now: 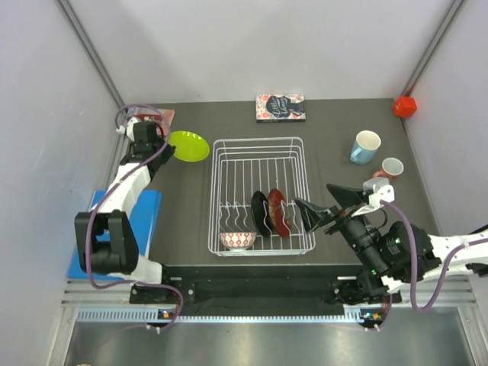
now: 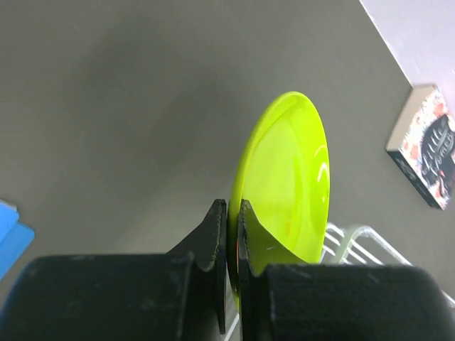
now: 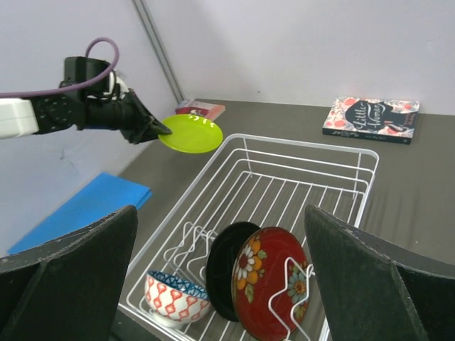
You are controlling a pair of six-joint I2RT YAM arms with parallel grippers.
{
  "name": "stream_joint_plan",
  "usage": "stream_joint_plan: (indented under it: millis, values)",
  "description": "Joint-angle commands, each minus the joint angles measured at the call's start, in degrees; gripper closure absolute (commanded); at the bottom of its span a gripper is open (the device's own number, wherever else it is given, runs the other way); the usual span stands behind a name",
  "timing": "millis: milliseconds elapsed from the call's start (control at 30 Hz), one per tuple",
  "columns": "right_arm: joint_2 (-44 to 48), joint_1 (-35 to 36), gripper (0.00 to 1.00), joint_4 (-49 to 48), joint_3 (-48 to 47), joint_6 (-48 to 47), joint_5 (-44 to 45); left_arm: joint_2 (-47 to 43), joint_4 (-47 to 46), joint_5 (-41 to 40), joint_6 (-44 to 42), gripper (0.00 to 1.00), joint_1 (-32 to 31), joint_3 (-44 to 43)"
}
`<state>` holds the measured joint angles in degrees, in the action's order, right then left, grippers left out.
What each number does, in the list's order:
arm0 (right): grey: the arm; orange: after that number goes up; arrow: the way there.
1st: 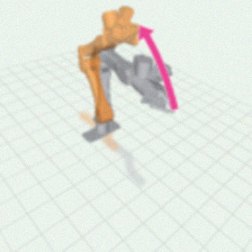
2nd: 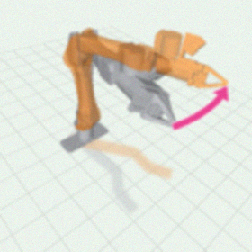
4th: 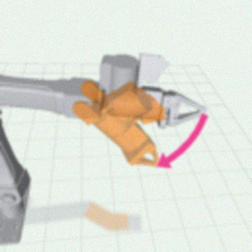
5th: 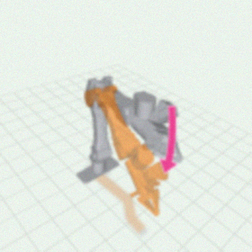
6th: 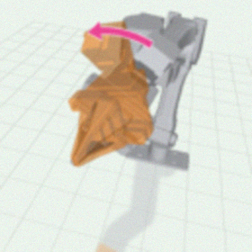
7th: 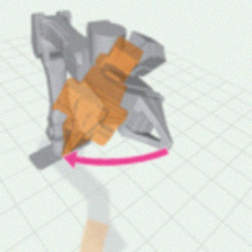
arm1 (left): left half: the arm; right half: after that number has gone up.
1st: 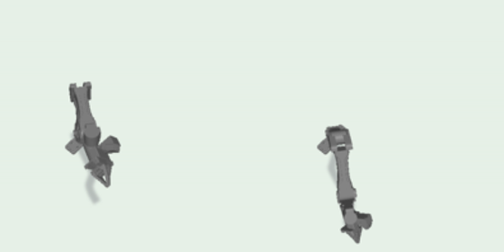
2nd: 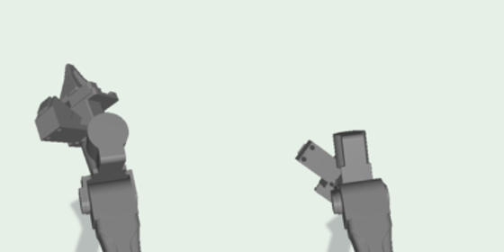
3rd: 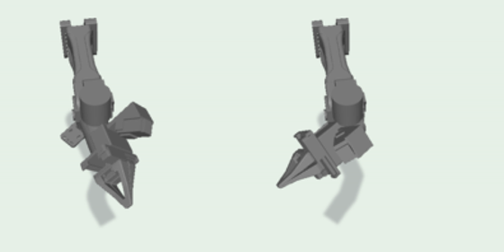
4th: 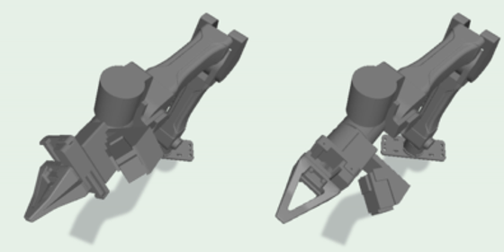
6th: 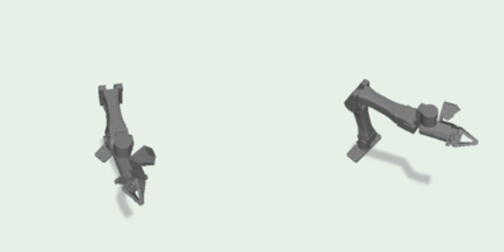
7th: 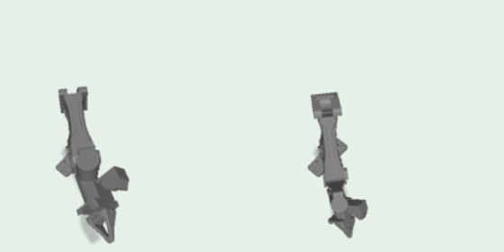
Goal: Unload the mixed dishes from the dish rack
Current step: Place the plate at the center of the board.
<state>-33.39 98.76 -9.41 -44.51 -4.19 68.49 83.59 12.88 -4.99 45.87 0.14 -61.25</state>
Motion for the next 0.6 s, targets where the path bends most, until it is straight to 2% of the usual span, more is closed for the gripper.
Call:
stream_joint_plan:
  millis: [0, 367, 567]
  values:
    - [0.4, -0.2, 0.0, 1.4, 0.0, 3.8, -1.4, 5.1, -6.2, -1.9, -1.1, 1.0, 1.9, -3.8]
    - [-1.8, -0.3, 0.0, 1.4, 1.4, 7.4, -1.5, 19.1, -9.1, 2.3, -3.2, 1.0, 4.7, -9.8]
    - [-3.7, -0.3, 0.01, 2.8, 0.7, 8.5, -1.4, 25.6, -4.8, 3.8, -3.4, 0.98, 5.0, -13.6]
